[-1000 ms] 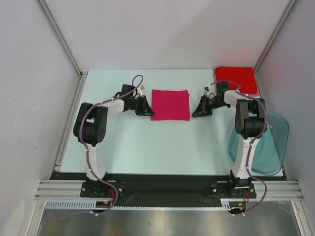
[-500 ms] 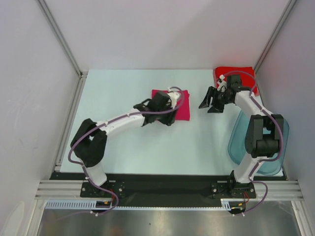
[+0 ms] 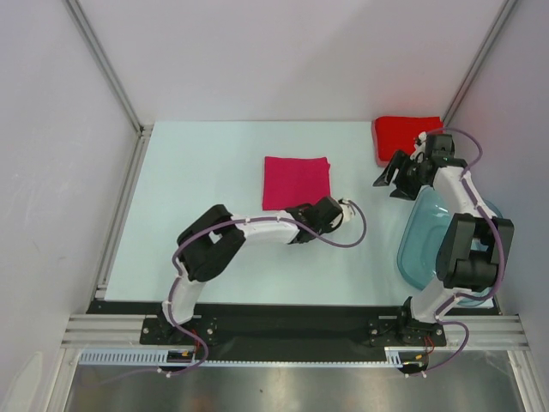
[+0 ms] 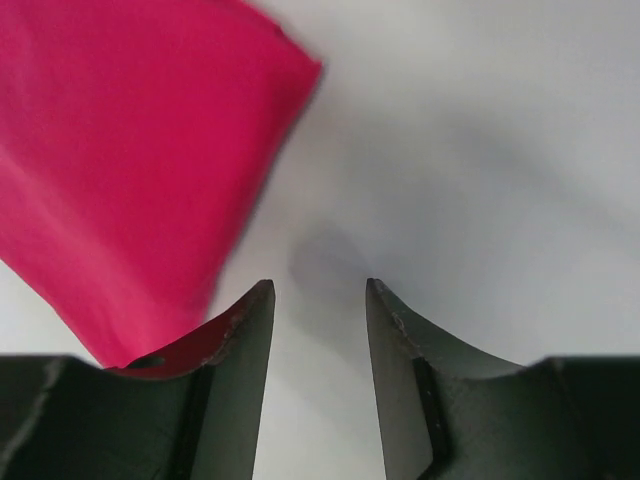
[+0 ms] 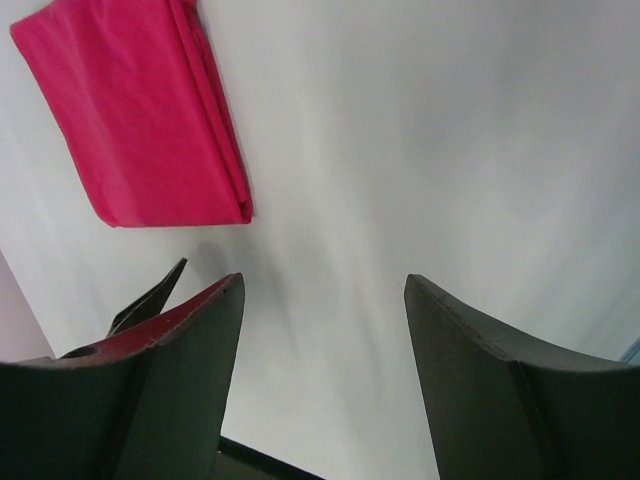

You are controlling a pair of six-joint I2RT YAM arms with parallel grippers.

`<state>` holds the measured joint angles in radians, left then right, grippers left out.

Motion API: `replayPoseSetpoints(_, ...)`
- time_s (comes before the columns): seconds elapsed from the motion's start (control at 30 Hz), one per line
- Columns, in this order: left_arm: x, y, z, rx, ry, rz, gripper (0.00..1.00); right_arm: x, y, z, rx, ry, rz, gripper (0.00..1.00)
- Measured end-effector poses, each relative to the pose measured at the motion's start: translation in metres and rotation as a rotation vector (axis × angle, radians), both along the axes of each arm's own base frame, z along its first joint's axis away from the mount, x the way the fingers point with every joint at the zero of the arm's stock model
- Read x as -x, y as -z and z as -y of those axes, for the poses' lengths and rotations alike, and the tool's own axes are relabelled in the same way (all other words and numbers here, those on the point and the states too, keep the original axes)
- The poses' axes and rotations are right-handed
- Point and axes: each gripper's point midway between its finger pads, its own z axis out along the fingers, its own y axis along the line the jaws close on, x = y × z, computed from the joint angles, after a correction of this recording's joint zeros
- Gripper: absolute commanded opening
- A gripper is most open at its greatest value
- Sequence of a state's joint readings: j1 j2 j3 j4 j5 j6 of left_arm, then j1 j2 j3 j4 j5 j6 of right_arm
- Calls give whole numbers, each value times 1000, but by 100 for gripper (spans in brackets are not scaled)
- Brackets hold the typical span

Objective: Fold and stack the t-shirts
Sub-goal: Neatly place the folded tshirt to the corner

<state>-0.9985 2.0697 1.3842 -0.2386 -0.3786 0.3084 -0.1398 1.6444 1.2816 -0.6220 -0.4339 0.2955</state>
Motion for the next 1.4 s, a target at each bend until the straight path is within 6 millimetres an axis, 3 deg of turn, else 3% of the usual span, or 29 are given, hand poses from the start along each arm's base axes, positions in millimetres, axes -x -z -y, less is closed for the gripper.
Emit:
replayPoseSetpoints(0.13, -15, -2, 23, -21, 42, 60, 43, 9, 13, -2, -12, -2, -32, 70)
replayPoseSetpoints(0.27, -27, 0, 34, -51, 73, 94, 38, 15, 17, -5, -32, -6, -37, 70)
replayPoseSetpoints(0.57, -38, 4, 39, -102, 117, 124, 25, 14, 20, -8, -81, 10, -20, 68)
replayPoseSetpoints(0.8, -51, 5, 45, -90, 125, 98, 22, 15, 23, -12, -112, 19, -24, 68)
replayPoseSetpoints(1.03, -60, 8, 44, -67, 141, 32, 0, 12, 20, -21, -125, 13, -16, 68)
replayPoseSetpoints(1.23, -61, 9, 44, -40, 141, -6, 0, 9, 19, -47, -146, -14, -15, 68)
replayPoseSetpoints(1.4, -62, 6, 41, 6, 129, -36, 0, -4, 35, -59, -206, 26, -50, 69)
